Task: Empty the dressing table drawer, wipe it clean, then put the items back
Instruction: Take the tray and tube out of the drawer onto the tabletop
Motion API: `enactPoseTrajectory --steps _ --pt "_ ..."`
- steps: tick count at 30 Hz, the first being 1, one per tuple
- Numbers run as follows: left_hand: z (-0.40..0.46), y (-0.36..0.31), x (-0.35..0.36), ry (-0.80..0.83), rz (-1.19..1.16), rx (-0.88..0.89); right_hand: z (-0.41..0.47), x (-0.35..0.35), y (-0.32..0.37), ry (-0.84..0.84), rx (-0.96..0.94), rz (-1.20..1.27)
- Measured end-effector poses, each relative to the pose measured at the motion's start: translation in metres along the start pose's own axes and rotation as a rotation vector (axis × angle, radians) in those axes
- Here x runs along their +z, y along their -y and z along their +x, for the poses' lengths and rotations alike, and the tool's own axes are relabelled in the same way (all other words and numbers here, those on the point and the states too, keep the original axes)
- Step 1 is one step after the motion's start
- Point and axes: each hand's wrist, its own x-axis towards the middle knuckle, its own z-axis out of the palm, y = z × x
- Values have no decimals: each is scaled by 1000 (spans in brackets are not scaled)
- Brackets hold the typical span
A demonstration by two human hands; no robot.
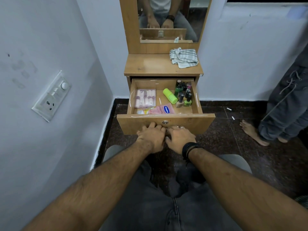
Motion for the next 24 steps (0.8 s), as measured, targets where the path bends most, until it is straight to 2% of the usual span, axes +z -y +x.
enactPoseTrajectory --steps 9,12,15,18,21,24 --pt "-7 -3 -3 23 -2 -18 -7 -5 4 27 3 20" --pt "-8 -4 -9 -2 -2 -24 -4 -17 6 87 11 113" --pt "-8 -4 -23 -8 -101 -58 3 -44 13 142 12 180" --pt "-4 2 -53 -82 -203 -64 11 -84 25 79 -46 131" --pt "10 17 -92 -209 -171 -68 30 -125 35 -19 -62 150" --pt "32 37 -119 -264 -169 -102 62 -146 44 -77 -47 206"
